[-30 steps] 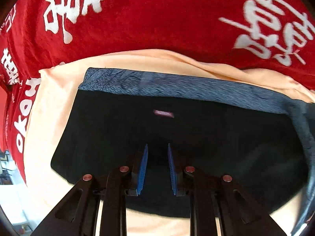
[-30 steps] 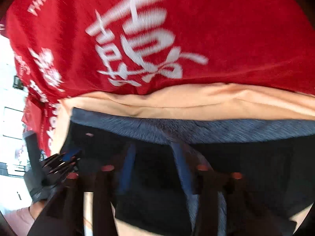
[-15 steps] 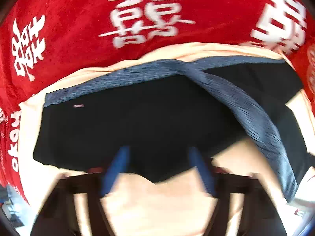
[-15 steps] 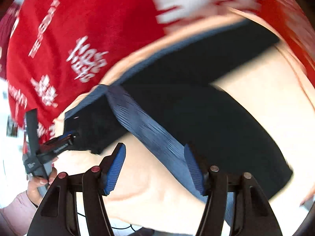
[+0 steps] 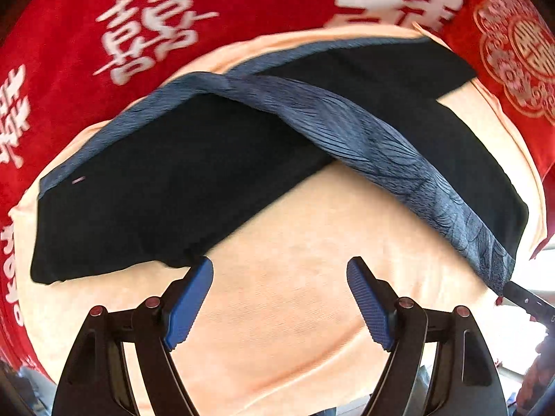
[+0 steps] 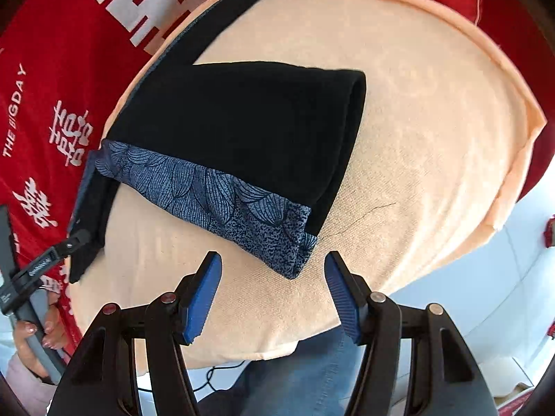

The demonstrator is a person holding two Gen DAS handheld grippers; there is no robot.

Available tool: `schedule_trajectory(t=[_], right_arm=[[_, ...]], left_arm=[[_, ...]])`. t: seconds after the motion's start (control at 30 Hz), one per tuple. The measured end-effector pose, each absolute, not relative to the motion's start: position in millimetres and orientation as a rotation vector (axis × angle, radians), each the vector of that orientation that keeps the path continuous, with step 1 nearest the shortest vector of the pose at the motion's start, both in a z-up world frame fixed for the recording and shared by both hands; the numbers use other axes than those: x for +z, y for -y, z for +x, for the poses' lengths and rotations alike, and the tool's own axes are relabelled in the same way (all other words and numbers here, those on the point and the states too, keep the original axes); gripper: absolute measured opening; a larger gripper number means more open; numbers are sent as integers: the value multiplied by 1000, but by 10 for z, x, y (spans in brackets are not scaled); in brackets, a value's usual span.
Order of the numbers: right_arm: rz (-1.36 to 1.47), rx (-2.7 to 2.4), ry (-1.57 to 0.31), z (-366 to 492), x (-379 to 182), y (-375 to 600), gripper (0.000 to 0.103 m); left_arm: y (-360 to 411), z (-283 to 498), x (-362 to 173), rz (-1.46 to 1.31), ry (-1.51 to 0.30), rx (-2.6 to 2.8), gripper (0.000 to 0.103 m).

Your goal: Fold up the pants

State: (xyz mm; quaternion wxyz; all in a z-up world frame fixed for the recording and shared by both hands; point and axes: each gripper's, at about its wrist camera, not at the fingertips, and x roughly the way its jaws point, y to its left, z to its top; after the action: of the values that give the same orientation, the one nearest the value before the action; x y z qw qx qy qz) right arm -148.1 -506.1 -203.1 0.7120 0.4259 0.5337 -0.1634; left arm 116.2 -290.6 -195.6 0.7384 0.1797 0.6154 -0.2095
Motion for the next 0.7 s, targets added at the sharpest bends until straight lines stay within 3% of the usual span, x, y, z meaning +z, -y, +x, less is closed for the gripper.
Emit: schedule_trajectory(t=[0.33,0.63,0.7], right_arm=[[1015,-155,-1215,-1290,-2231,5161,65],[1071,-113,-1238,-1299,-2296,5270,55],[1088,-119,-1243,-1287,-2331,5270,48]], left_arm=[[3352,1223,-2045,399,-1384,-436,80],[3563,1279,-2107,381,-1407,-455,80],[3612,1289,-2153,377,-1416,-471,80]])
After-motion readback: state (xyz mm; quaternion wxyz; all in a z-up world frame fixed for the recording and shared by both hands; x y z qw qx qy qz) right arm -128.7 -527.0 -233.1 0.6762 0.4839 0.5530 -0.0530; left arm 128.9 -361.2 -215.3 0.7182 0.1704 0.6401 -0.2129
